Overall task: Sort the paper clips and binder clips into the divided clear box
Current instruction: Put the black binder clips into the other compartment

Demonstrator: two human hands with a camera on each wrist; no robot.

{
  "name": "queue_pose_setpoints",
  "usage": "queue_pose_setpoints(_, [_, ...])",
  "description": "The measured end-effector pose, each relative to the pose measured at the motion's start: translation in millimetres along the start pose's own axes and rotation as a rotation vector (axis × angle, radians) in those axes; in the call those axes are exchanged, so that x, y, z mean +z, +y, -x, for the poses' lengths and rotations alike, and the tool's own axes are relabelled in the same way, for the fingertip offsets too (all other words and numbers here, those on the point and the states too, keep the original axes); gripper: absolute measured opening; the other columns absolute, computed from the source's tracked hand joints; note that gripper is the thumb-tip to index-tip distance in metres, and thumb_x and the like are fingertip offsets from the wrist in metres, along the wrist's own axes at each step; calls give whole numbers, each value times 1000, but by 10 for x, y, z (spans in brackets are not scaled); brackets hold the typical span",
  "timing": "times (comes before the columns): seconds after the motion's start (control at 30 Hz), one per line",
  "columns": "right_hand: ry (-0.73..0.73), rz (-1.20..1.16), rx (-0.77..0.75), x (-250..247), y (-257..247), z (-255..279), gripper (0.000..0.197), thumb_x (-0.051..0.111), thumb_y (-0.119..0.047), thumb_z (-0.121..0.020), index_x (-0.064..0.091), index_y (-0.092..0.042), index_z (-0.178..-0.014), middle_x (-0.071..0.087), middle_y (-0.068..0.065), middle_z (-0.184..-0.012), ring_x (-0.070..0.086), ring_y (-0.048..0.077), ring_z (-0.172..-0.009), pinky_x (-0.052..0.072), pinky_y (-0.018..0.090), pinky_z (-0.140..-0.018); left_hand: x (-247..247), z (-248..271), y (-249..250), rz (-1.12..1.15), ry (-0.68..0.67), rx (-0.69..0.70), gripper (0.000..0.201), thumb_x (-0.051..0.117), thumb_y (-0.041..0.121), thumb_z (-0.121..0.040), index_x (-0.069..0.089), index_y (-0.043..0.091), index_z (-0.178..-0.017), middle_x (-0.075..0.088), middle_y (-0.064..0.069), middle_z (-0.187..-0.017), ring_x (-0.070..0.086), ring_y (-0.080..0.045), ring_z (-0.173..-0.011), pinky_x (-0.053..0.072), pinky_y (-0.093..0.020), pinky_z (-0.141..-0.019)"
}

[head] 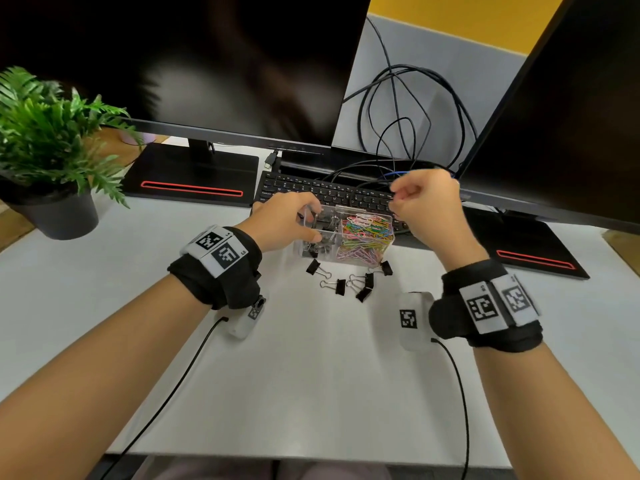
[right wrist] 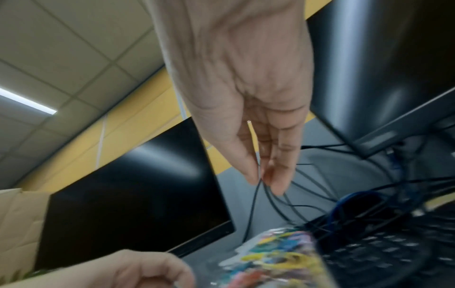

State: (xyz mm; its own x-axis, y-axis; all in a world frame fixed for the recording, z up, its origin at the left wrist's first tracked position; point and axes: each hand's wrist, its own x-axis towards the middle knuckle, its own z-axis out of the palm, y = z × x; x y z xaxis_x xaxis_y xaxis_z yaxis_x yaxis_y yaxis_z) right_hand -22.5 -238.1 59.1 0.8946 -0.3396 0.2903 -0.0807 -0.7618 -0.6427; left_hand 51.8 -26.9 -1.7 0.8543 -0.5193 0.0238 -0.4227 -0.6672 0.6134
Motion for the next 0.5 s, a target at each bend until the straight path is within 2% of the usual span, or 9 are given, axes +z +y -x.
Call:
queue_pose_setpoints(0.07, [-28,60,155,-59,166,42,20,65,4,-80,71,-10,-93,66,7,-87,67,27,-82,59,39,-78,0,-4,-3,2,-1,3,41,75,39,-80,57,32,-117,64,9,-107,59,-16,-102,36,-48,-100])
queue_pose_setpoints(0.13, [-195,212,283,-65,304,98,23,71,0,-77,69,-12,-98,66,12,-103,68,31,-88,59,42,-79,1,-10,-10,8,-2,2,41,76,39,-80,57,33,-116,64,10,-107,59,-14,-101,37,-49,-100])
queue_pose_setpoints(0.17, [-315,301,315,-56,352,141,32,77,-6,-75,66,-10,-105,64,13,-110,67,31,-87,59,41,-77,6,-13,-13,11,-4,2,41,76,39,-80,57,33,-116,63,10,-107,59,-14,-101,38,-49,-100])
queue_pose_setpoints(0.27, [-619,384,392,29,431,311,78,87,-32,-64,49,-13,-130,50,4,-119,62,24,-89,58,35,-66,9,-21,-23,18,-8,5,41,77,39,-79,57,33,-114,63,11,-106,59,-13,-100,39,-50,-99])
queue_pose_setpoints(0.33, [-704,395,376,114,431,413,86,87,-46,-56,47,-16,-126,46,0,-119,60,22,-88,56,32,-63,10,-25,-22,4,-6,-3,41,77,39,-79,57,34,-114,63,12,-106,59,-13,-100,38,-49,-99])
queue_pose_setpoints(0.4, [-733,463,328,194,416,466,88,85,-57,-51,48,-17,-119,45,2,-121,59,21,-82,54,31,-62,11,-28,-23,-12,0,-8,41,77,40,-79,58,34,-115,63,12,-107,59,-13,-101,36,-47,-98])
queue_pose_setpoints(0.5, [-763,519,289,247,386,498,99,85,-55,-55,38,-18,-134,38,6,-127,53,23,-86,49,33,-71,6,-21,-10,-33,9,-6,42,76,40,-80,58,33,-116,62,12,-108,58,-13,-101,31,-42,-93])
